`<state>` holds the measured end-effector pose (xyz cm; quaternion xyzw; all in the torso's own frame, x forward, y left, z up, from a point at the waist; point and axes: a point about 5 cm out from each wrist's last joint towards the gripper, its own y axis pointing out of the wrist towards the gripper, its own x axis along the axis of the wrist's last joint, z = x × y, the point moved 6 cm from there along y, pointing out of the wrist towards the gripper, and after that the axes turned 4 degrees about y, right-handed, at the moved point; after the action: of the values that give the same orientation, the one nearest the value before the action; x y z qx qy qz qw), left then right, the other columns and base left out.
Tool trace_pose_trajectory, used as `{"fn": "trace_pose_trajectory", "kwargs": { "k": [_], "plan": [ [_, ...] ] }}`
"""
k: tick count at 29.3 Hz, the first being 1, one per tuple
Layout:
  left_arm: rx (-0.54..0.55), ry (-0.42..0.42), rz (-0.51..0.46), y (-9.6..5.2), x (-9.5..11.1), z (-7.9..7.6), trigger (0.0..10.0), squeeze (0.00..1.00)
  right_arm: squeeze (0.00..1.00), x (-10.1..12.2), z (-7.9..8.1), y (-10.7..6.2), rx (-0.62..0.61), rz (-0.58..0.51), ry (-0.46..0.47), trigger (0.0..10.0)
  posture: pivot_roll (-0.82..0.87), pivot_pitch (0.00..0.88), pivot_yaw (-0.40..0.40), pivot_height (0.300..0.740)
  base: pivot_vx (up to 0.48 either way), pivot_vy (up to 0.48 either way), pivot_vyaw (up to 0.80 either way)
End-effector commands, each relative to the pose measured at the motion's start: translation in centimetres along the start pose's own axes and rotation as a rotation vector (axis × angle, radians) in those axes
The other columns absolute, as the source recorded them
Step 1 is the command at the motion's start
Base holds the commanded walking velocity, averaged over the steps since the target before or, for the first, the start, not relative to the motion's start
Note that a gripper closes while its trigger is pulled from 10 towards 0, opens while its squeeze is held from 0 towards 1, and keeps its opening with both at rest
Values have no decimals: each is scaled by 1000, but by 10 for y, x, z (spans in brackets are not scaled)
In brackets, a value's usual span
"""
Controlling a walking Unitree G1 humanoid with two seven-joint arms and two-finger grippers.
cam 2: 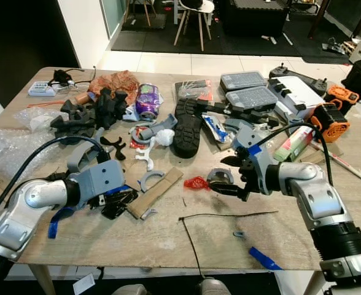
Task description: Picking trash to rubbish bin
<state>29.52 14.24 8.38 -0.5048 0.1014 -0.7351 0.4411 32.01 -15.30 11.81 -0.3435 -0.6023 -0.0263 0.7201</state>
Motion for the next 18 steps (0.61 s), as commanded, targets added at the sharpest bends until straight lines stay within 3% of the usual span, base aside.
{"fn": "trace_pose_trajectory", "kwargs": {
  "k": [1,4,10,14,16,18],
  "plan": [
    [-17,-48,-24,0,6,-4,10000,0,0,-3,3,1,4,26,-10,10000,26,0,-15,740,0,0,0],
    [-27,-178,-102,1,23,-5,10000,0,0,-5,1,1,-6,37,-14,10000,24,0,-15,740,0,0,0],
    [-23,-302,-148,2,33,-5,10000,0,0,-8,1,3,-12,50,-14,10000,25,0,-15,740,0,0,0],
    [-16,-453,-171,0,39,2,10000,0,0,-11,0,3,-20,60,-13,10000,23,0,-14,740,0,0,0],
    [-16,-453,-171,0,39,2,10000,0,0,-11,0,3,-20,60,-13,10000,23,0,-14,740,0,0,0],
    [-57,-530,-188,-2,46,-1,10000,0,0,-13,-1,4,-27,66,-15,10000,23,0,-14,740,0,0,0]
  ]
}}
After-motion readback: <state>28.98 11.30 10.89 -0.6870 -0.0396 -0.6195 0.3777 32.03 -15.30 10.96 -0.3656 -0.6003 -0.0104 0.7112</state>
